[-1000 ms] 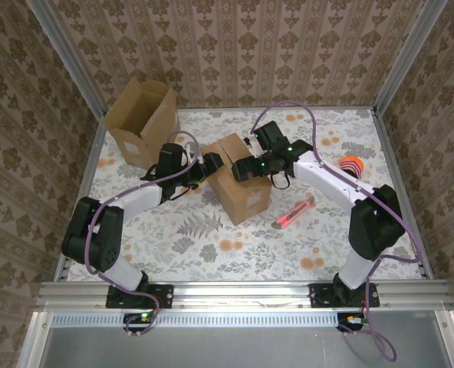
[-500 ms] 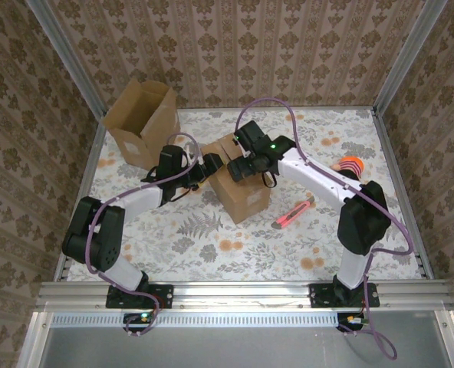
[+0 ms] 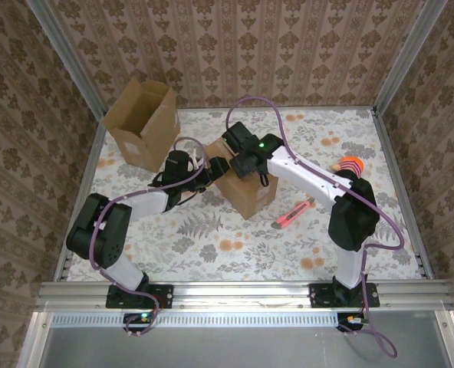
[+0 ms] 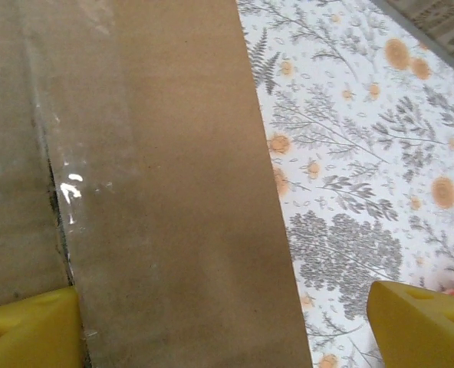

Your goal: Unpack the express box

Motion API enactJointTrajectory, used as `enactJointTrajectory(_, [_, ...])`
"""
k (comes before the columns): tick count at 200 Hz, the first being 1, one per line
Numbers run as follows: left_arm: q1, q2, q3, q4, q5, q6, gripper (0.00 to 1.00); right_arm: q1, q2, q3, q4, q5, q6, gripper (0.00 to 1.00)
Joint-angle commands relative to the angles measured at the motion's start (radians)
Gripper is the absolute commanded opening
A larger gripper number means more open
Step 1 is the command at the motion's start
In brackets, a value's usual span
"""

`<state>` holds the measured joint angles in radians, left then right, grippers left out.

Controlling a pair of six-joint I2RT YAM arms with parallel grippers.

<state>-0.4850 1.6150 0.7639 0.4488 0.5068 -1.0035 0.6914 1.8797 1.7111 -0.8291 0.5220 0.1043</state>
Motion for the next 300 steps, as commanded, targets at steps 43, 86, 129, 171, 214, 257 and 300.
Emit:
enactJointTrajectory(43, [-0.020, 0.066, -0.085, -0.120, 0.114, 0.047, 1.00, -0.021, 0.029, 0.073, -0.085, 0.319, -0.034, 0.88])
enactJointTrajectory(86, [-0.011, 0.098, -0.098, -0.114, 0.118, 0.061, 1.00, -0.024, 0.028, 0.148, -0.109, 0.348, -0.092, 0.87])
enactJointTrajectory(129, [0.002, 0.111, -0.114, -0.110, 0.125, 0.069, 1.00, -0.035, 0.047, 0.229, -0.142, 0.348, -0.147, 0.85])
enactJointTrajectory(171, [0.009, 0.115, -0.118, -0.110, 0.130, 0.073, 1.00, -0.059, 0.051, 0.286, -0.162, 0.349, -0.194, 0.83])
enactJointTrajectory(214, [0.009, 0.115, -0.101, -0.111, 0.130, 0.070, 1.00, -0.069, 0.034, 0.295, -0.195, 0.162, -0.202, 0.84])
enactJointTrajectory(257, [0.009, 0.105, -0.048, -0.146, 0.167, 0.076, 1.00, -0.095, 0.045, 0.317, -0.258, -0.084, -0.201, 0.87])
enactJointTrajectory(300, [0.010, 0.082, 0.027, -0.231, 0.165, 0.110, 1.00, -0.110, 0.079, 0.331, -0.272, -0.139, -0.218, 0.70])
